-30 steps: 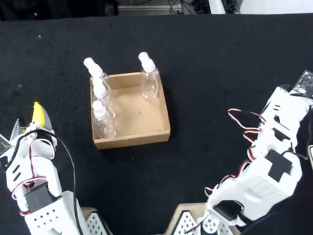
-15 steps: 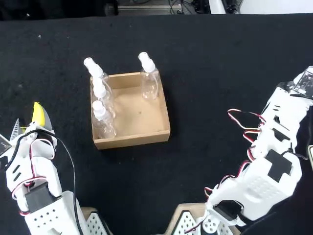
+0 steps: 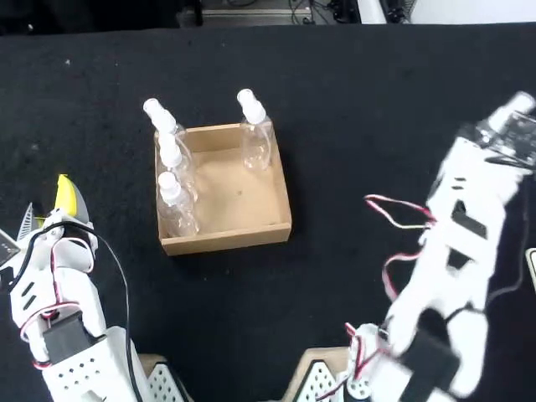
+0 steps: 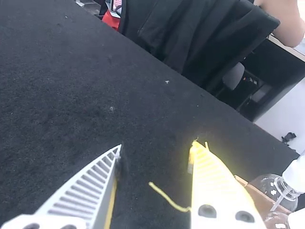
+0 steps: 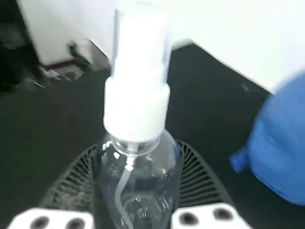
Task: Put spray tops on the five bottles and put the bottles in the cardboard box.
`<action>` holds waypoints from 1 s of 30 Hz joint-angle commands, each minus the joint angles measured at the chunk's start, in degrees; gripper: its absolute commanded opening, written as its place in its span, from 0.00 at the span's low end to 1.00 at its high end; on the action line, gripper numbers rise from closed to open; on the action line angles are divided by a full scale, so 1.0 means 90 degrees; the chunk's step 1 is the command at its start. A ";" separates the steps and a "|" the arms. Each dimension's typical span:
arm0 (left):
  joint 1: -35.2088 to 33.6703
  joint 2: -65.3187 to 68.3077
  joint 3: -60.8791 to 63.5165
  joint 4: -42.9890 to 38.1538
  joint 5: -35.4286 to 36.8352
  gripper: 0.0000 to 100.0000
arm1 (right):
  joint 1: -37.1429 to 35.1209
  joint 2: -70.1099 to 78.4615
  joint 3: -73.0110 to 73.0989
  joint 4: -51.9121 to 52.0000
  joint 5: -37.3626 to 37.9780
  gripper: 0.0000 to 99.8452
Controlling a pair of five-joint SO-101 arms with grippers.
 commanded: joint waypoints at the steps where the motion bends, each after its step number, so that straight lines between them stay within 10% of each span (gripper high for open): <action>1: -0.0063 -0.0068 -0.0093 -0.0176 0.0020 0.21 | -0.0840 -0.1685 -0.0054 0.1319 -0.0107 0.01; 13: -0.0073 -0.0068 0.0933 -0.1455 0.0010 0.21 | -0.3624 -0.3306 -0.0024 0.3136 -0.0117 0.01; 30: -0.0015 -0.0010 0.1499 -0.2081 0.0010 0.21 | -0.5900 -0.3297 0.1353 0.1592 -0.0117 0.01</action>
